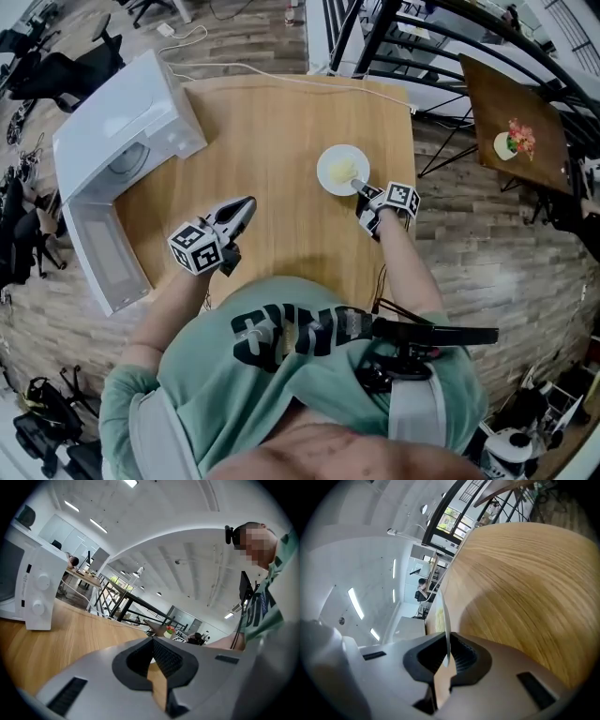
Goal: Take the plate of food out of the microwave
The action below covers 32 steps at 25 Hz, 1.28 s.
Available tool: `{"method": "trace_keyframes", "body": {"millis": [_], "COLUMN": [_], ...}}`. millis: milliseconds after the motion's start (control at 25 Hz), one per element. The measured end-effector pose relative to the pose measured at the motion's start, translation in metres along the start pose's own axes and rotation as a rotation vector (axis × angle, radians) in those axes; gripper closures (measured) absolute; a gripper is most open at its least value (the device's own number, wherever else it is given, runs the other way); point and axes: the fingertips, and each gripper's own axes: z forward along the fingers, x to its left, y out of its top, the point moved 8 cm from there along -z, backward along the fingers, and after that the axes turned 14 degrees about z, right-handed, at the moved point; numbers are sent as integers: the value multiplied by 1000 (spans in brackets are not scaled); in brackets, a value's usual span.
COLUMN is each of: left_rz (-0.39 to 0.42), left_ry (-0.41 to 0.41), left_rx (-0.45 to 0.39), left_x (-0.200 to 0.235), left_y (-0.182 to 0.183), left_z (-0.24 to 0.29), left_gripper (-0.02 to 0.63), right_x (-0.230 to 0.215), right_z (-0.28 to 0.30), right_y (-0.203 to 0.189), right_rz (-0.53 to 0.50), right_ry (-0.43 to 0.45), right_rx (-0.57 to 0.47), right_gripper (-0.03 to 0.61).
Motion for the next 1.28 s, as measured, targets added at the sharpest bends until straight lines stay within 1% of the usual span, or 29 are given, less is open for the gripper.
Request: {"method": "trace_keyframes", "body": {"millis": [320, 400, 520, 600, 680, 760, 800, 840, 960, 1000, 1120, 1280], "left_rz": [-33, -40, -46, -50, -56, -61, -61, -61, -61, -62, -62, -55], "left_ry": [6, 6, 2, -1, -4, -7, -8, -8, -4, -2, 4, 8], "left_rx": [18, 21, 26, 30, 31, 28, 27, 27, 29, 29, 26, 19], "left_x": [9, 11, 12, 12, 12, 11, 11, 10, 7, 7, 5, 3], "left_y": [-10, -12, -14, -16, -17, -17, -17, -17, -18, -18, -18, -15], "left_z": [3, 5, 7, 7, 6, 5, 5, 4, 1, -1, -6, -15], "left_gripper": [620, 620, 620, 620, 620, 620, 620, 620, 620, 620, 620, 620], "right_x": [-14, -14, -8, -4, 0, 3, 4, 4, 2, 1, 1, 3], "right_z": [17, 22, 25, 28, 30, 31, 31, 30, 26, 24, 23, 16], "right_y": [5, 6, 7, 6, 4, 3, 2, 1, 0, -1, -5, -11], "right_rz": [2, -35, -146, -220, -295, -370, -405, -434, -473, -470, -465, -456], "right_ry": [-80, -136, -248, -323, -389, -445, -468, -485, -498, -492, -484, -472], "right_rx": [26, 28, 9, 2, 13, 29, 35, 38, 35, 35, 41, 34], "right_gripper": [554, 554, 546, 519, 424, 355, 336, 334, 333, 333, 285, 284]}}
